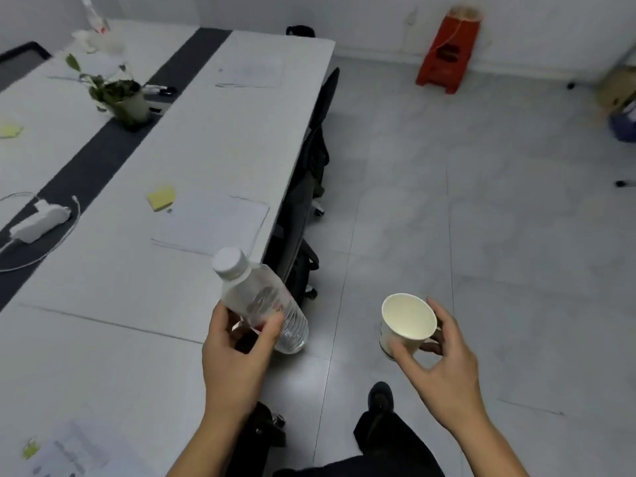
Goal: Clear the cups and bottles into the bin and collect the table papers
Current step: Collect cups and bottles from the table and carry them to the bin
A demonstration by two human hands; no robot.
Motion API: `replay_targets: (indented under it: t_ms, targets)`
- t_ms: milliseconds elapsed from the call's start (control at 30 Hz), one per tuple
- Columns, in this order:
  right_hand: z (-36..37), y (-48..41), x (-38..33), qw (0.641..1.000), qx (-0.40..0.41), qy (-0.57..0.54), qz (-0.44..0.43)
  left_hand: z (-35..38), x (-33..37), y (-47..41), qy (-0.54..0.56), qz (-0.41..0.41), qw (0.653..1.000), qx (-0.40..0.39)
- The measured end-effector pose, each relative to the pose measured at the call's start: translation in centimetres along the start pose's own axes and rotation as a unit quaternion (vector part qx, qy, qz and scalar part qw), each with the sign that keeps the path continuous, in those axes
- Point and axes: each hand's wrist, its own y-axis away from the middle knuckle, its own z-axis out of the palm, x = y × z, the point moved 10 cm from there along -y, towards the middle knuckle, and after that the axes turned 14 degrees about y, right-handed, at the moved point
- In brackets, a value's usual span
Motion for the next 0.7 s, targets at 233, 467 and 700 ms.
replay_targets:
  t_ms: [233, 467, 700]
  targets:
    - [-6.0, -9.5, 6.0, 0.999, 0.020, -0.035, 0.025, 14.4, -1.4, -3.8, 0.001, 0.016, 0.999, -0.035]
    - [-12.0, -21.3, 7.1, 0.999, 0.026, -0.035, 0.003, 25.3, -0.5, -9.6, 0.003, 0.041, 0.999, -0.030]
    - [-12.9, -35.7, 5.7, 0.999, 0.016, -0.039, -0.025, 33.2, 0.2, -20.2, 0.012, 0.076, 0.997, -0.013]
